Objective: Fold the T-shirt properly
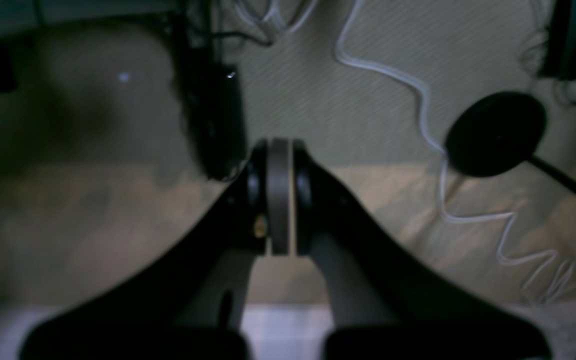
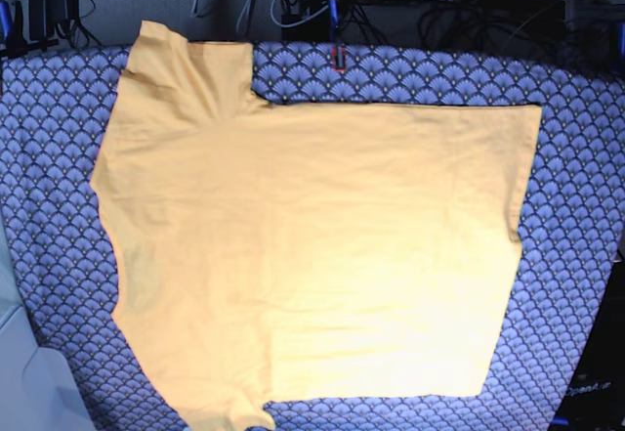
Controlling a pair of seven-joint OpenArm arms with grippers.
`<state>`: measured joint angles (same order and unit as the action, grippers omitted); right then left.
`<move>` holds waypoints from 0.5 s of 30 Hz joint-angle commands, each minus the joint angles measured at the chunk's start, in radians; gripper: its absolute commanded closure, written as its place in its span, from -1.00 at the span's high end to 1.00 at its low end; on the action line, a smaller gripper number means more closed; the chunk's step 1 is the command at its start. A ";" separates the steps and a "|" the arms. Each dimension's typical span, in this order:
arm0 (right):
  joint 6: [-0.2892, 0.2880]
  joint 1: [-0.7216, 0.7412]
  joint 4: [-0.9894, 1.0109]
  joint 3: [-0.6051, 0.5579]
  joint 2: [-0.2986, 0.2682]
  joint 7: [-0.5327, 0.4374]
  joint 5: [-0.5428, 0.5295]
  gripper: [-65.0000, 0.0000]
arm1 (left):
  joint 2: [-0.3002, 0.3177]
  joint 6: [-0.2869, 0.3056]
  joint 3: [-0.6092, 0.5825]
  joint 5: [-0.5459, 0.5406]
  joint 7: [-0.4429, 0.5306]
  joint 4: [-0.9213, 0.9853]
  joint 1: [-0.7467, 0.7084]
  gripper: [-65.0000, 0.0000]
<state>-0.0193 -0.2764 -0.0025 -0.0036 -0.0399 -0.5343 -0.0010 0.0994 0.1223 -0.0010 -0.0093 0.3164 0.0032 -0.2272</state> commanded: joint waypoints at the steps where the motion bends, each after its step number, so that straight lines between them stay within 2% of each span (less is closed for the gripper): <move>1: 0.006 -0.034 0.002 -0.002 -0.008 -0.070 -0.001 -1.00 | 0.001 0.015 0.002 -0.013 0.062 -0.003 -0.022 -1.00; 4: 0.006 -0.097 0.002 -0.002 -0.018 -0.234 -0.001 -1.00 | 0.006 0.027 0.000 -0.082 0.183 -0.003 -0.077 -1.00; 10: 0.006 -0.223 0.002 0.001 -0.039 -0.561 -0.001 -1.00 | 0.033 0.096 0.000 -0.130 0.425 -0.003 -0.171 -1.00; 15: 0.006 -0.323 0.002 0.001 -0.051 -0.849 -0.001 -1.00 | 0.032 0.098 0.000 -0.169 0.631 -0.003 -0.257 -1.00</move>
<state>-0.0196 -0.5823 -0.0032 -0.0032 -0.0826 -1.3586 0.0029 0.1219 0.2150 -0.0002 -0.1696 0.9291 -0.0048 -0.4591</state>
